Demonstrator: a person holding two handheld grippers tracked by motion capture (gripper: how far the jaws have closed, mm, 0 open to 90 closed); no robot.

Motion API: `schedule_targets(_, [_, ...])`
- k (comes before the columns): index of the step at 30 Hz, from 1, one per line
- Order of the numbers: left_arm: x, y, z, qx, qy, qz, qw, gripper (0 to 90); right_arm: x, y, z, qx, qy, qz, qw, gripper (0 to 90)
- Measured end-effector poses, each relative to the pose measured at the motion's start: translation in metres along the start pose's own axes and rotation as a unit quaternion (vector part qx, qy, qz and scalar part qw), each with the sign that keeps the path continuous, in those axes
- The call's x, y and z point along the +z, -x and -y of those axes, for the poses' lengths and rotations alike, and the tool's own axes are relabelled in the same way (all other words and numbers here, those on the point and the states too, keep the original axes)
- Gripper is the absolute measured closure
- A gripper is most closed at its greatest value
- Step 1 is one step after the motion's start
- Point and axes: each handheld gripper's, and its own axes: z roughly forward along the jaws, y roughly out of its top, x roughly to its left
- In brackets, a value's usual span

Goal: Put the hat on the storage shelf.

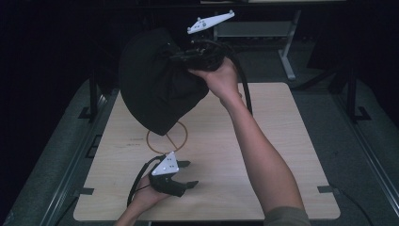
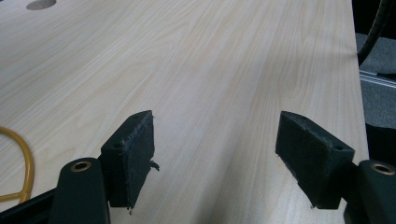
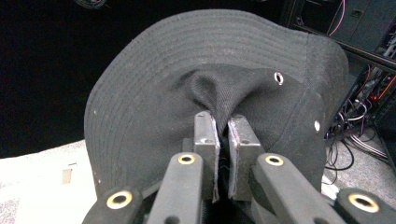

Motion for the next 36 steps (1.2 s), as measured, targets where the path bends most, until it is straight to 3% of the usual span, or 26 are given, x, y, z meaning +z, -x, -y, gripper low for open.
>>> schedule_targets(36, [0.004,0.002,-0.001,0.011,-0.002,0.007,0.9999,27.7,0.075,0.0,-0.01,0.004,-0.032,0.005,0.9995,83.8])
